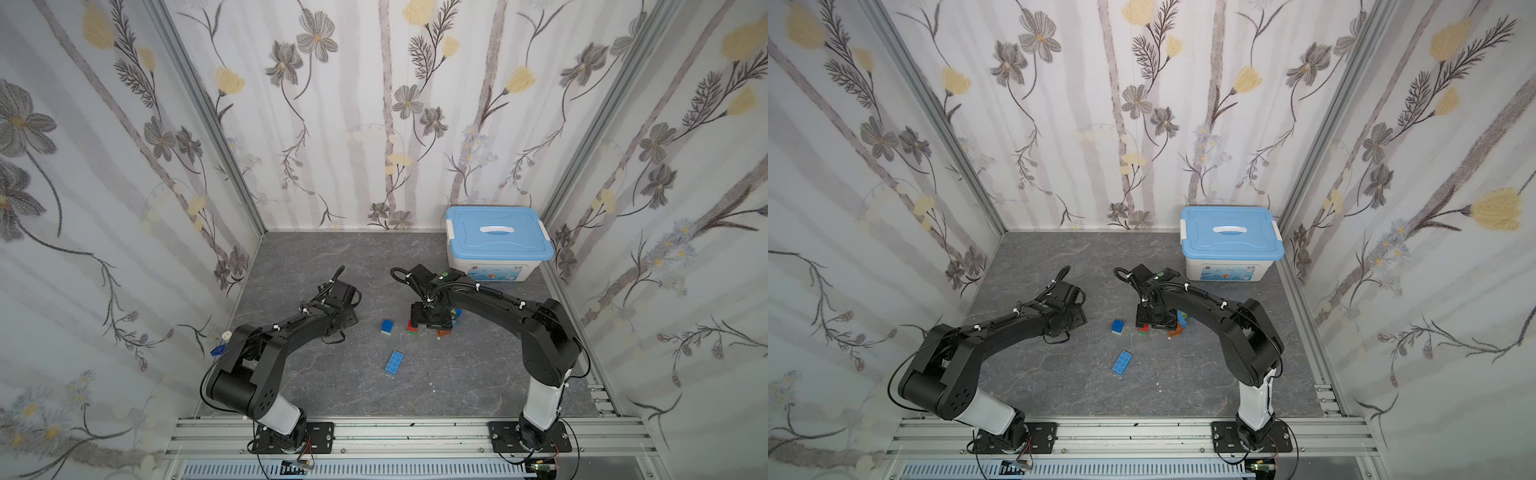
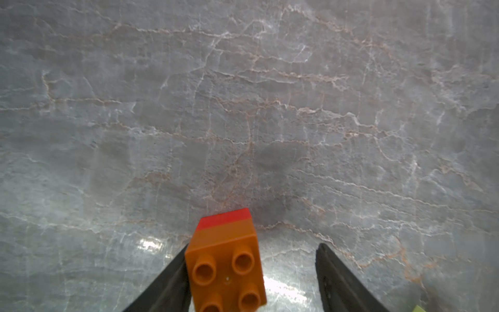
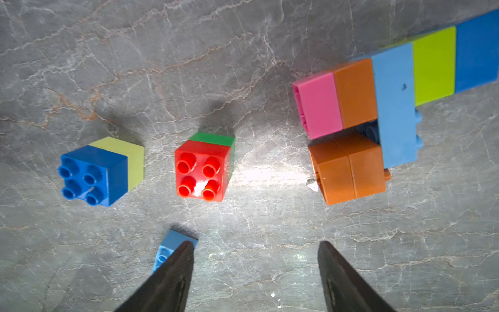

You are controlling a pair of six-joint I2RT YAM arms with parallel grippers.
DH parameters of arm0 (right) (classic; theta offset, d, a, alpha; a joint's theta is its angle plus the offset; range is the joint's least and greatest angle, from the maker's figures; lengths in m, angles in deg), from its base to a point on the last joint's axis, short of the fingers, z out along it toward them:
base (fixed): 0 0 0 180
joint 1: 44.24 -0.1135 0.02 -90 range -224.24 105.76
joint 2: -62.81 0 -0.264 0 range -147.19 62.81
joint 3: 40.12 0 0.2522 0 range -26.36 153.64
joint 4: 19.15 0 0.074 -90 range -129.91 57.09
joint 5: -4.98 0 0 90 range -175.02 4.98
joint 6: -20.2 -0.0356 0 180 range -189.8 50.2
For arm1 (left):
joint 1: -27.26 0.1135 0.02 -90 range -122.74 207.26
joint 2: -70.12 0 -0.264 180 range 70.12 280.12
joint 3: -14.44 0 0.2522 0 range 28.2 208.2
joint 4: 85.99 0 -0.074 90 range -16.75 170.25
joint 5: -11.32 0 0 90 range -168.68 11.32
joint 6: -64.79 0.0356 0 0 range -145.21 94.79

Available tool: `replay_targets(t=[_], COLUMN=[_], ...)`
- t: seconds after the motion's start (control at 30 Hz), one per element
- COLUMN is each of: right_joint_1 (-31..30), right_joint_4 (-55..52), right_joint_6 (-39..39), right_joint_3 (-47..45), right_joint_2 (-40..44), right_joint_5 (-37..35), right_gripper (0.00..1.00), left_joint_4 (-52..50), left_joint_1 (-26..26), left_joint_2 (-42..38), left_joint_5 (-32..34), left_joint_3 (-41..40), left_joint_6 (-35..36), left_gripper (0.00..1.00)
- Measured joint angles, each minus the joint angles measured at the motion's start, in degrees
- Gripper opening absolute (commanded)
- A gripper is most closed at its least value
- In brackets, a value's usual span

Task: Assemble the letter h with lego
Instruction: Move the lego brick at the center of the board.

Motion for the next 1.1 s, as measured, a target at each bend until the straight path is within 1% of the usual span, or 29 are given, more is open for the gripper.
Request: replay_targets(t=[0.03,0.1,0.17,0.27,0.33,0.5,0.63,0.73,0.77,0.93,1.0,1.1], right_joint_1=[0.0,0.0,0.0,0.0,0.0,-0.1,0.0,-0.1,0.0,-0.1,-0.1,-0.2], right_joint_4=[0.2,0.7,0.8,1.2,1.3,1.0,1.0,1.6,1.8,3.3,3.6,3.7], right_joint_6=[0.0,0.0,0.0,0.0,0.0,0.0,-0.7,-1.4,-1.7,-2.5,-2.7,-3.1], right_joint_3=[-0.4,-1.2,-1.7,-2.3,-2.8,-3.1,-2.0,0.1,0.7,4.8,6.1,7.4], right_joint_2=[0.2,1.0,1.7,2.6,3.0,3.1,2.0,0.5,-0.2,-5.0,-7.0,-9.0], right_joint_5=[0.0,0.0,0.0,0.0,0.0,-1.1,-1.8,-2.0,-2.1,-1.9,-1.9,-1.9], right_gripper=[0.72,0.71,0.71,0.70,0.70,0.73,0.74,0.74,0.73,0.73,0.72,0.68], left_joint_4=[-0.1,-0.2,0.1,0.3,0.7,2.3,0.8,-0.7,-1.3,-3.0,-3.3,-3.5], left_joint_1=[0.0,-0.1,-0.1,-0.4,-0.6,-3.8,-6.6,-7.7,-7.8,-8.0,-8.2,-8.2], left_joint_2=[0.7,2.2,3.6,5.9,7.4,8.7,9.4,9.2,9.0,7.6,6.5,4.1], left_joint_5=[0.0,0.0,-0.9,-1.6,-2.4,-4.3,-6.5,-7.3,-7.3,-7.8,-7.8,-7.7], left_joint_3=[0.3,1.2,2.1,3.7,5.1,6.4,8.1,8.5,8.7,9.0,9.0,8.7], left_joint_6=[0.0,0.6,2.9,5.7,7.3,11.0,13.6,14.5,14.8,14.8,14.8,14.7], left_gripper=[0.62,0.55,0.52,0.39,0.38,0.39,0.41,0.43,0.45,0.60,0.62,0.64])
